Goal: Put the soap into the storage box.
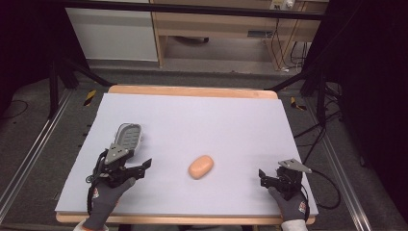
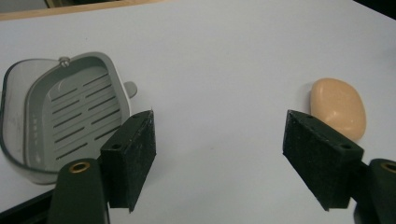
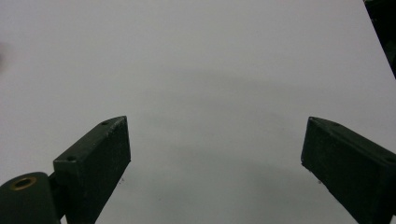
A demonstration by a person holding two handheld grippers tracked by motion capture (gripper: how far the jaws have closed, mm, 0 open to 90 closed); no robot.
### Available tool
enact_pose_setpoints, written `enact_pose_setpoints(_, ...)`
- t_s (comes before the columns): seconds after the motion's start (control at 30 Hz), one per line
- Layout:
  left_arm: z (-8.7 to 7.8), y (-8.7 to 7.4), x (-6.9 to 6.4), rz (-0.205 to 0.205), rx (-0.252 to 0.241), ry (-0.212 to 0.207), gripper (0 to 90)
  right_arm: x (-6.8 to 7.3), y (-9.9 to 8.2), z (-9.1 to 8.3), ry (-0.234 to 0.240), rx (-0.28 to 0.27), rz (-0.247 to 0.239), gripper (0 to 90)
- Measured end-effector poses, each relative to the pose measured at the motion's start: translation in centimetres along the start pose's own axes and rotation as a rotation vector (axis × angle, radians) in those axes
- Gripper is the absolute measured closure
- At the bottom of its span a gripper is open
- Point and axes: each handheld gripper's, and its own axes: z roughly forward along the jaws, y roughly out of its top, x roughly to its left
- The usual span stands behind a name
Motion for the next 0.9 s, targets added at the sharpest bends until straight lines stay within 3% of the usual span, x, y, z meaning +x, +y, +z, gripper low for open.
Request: enact_pose_setpoints(0.9,4.0,2.7,-4.4,0.061,0.044,-0.094,24.0,0.1,0.0,-0.1,0.008,-0.001,-0.005,8.2)
